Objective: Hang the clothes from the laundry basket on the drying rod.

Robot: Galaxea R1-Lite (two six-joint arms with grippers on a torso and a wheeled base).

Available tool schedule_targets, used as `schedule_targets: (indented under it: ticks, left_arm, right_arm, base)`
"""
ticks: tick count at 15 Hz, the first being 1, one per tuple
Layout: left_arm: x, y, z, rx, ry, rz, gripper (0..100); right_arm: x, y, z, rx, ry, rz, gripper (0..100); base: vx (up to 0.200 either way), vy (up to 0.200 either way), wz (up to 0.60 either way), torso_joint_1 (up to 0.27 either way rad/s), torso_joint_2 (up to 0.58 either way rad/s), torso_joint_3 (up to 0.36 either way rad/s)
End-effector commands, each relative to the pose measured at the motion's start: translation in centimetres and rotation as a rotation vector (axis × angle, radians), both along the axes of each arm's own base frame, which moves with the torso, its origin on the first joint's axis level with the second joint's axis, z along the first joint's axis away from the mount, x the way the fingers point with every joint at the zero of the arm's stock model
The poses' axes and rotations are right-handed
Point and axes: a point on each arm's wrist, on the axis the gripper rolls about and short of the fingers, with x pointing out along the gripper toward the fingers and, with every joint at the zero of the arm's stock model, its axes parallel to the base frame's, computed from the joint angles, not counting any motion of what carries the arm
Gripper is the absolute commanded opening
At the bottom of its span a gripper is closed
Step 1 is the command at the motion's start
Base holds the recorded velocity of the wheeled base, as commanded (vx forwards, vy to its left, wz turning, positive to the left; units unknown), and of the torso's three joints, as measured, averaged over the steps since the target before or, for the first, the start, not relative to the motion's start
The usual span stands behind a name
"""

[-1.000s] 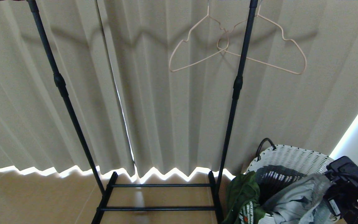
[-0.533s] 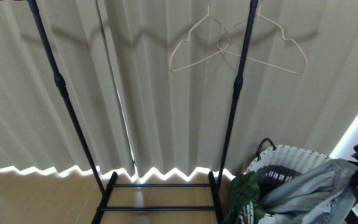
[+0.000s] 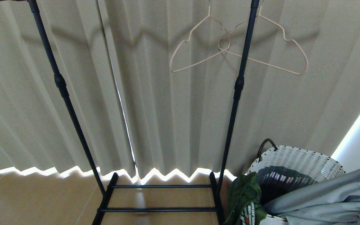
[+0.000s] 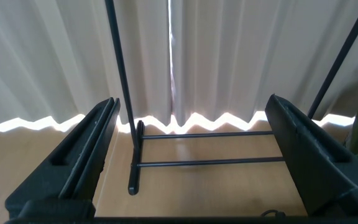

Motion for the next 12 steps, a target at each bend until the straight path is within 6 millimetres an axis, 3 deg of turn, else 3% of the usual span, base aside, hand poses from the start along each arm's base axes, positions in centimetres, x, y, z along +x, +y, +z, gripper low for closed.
schedule_targets:
  ticks: [1, 5, 11, 12]
  left_arm:
    - [0.02, 0.00, -0.03, 0.001, 0.002, 0.001, 100]
    - [0.01, 0.00, 0.01, 0.000, 0.000, 0.002, 100]
    - [0.01, 0.01, 0.01, 0.001, 0.000, 0.004, 100]
    - [0.01, 0.01, 0.01, 0.000, 0.000, 0.004, 100]
  right_arm:
    - [-0.71, 0.03, 0.01, -0.001, -0.027, 0.000, 0]
    - [-1.24, 0.06, -0.57, 0.000, -0.027, 0.003, 0]
    - [-1.61, 0.08, -0.98, 0.000, -0.027, 0.003, 0]
    - [-1.63, 0.09, -0.97, 0.000, -0.029, 0.005, 0]
  base:
    - [0.000, 0.000, 0.00, 0.000, 0.00, 0.000]
    - [-0.200, 0.000, 0.00, 0.002, 0.00, 0.002]
    - [0.000, 0.000, 0.00, 0.000, 0.00, 0.000]
    - [-0.200, 0.000, 0.00, 0.002, -0.01, -0.002]
